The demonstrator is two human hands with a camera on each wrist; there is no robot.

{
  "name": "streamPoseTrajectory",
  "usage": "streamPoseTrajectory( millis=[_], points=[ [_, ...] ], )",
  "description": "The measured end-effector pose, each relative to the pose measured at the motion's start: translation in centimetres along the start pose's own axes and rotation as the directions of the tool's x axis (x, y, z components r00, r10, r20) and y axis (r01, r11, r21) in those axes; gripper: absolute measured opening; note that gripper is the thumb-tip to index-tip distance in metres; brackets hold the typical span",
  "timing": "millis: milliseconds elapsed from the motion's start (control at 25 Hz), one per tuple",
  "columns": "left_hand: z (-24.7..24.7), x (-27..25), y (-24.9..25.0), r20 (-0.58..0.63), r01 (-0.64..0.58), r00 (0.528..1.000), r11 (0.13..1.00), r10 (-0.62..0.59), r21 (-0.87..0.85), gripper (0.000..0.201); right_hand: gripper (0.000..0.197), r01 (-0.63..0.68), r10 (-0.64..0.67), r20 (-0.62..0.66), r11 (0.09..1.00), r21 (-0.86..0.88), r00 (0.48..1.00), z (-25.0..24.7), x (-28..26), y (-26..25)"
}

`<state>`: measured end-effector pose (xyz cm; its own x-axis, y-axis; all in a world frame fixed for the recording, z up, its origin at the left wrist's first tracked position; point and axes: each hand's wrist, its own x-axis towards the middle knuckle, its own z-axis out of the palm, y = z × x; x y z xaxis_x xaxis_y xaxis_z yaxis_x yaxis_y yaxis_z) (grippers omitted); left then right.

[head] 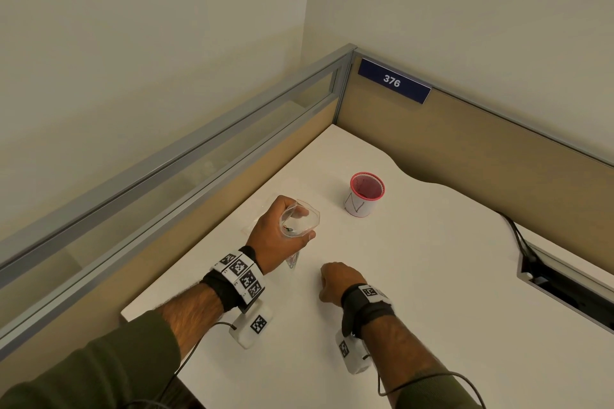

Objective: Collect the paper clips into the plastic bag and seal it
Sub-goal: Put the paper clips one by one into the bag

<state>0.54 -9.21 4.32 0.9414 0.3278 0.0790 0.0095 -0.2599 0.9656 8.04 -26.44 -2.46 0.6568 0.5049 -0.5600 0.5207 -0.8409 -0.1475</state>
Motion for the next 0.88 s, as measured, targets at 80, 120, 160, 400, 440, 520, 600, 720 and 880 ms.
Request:
streamPoseTrajectory(
  millis=[80, 120, 160, 400, 440, 520, 600, 720, 880],
  points=[
    [0.1, -0.1, 0.0, 0.005, -0.01, 1.0, 1.0, 0.01, -0.002, 0.046, 0.03, 0.024, -0.025, -0.046, 1.0, -0.015, 0.999, 0.0, -0.2, 0.0],
    [0.1, -0.1, 0.0, 0.008, -0.013, 1.0, 1.0, 0.013, -0.001, 0.046, 0.031, 0.038, -0.039, -0.072, 0.999, -0.01, 0.997, -0.1, -0.3, 0.1],
    [0.1, -0.1, 0.0, 0.01, -0.016, 1.0, 1.0, 0.016, 0.002, 0.046, 0.031, 0.05, -0.05, -0.097, 0.999, -0.005, 0.994, -0.1, -0.3, 0.1],
    [0.0, 0.0, 0.1, 0.001, -0.02, 1.0, 1.0, 0.02, 0.011, 0.045, 0.019, 0.082, -0.099, -0.156, 0.99, -0.112, 0.983, 0.3, 0.0, -0.3],
    [-0.1, 0.1, 0.1, 0.0, -0.021, 1.0, 1.0, 0.021, 0.014, 0.045, 0.018, 0.083, -0.098, -0.156, 0.992, -0.1, 0.983, 0.3, 0.0, -0.2],
    [-0.2, 0.1, 0.2, -0.002, -0.023, 1.0, 1.0, 0.023, 0.012, 0.045, 0.017, 0.068, -0.072, -0.178, 0.997, -0.027, 0.981, 0.2, 0.0, 0.1],
    [-0.3, 0.1, 0.2, -0.004, -0.021, 1.0, 1.0, 0.021, 0.004, 0.045, 0.016, 0.042, -0.017, -0.238, 0.994, 0.102, 0.971, -0.1, 0.0, 0.9],
    [-0.4, 0.1, 0.1, -0.002, -0.015, 1.0, 1.0, 0.014, -0.009, 0.045, 0.023, 0.02, 0.032, -0.278, 0.983, 0.182, 0.96, -0.2, 0.0, 2.5],
    [-0.2, 0.1, 0.1, -0.001, -0.003, 1.0, 1.0, 0.003, -0.013, 0.045, 0.026, -0.05, 0.09, -0.227, 0.983, 0.175, 0.97, 0.1, -0.9, 4.5]
  ],
)
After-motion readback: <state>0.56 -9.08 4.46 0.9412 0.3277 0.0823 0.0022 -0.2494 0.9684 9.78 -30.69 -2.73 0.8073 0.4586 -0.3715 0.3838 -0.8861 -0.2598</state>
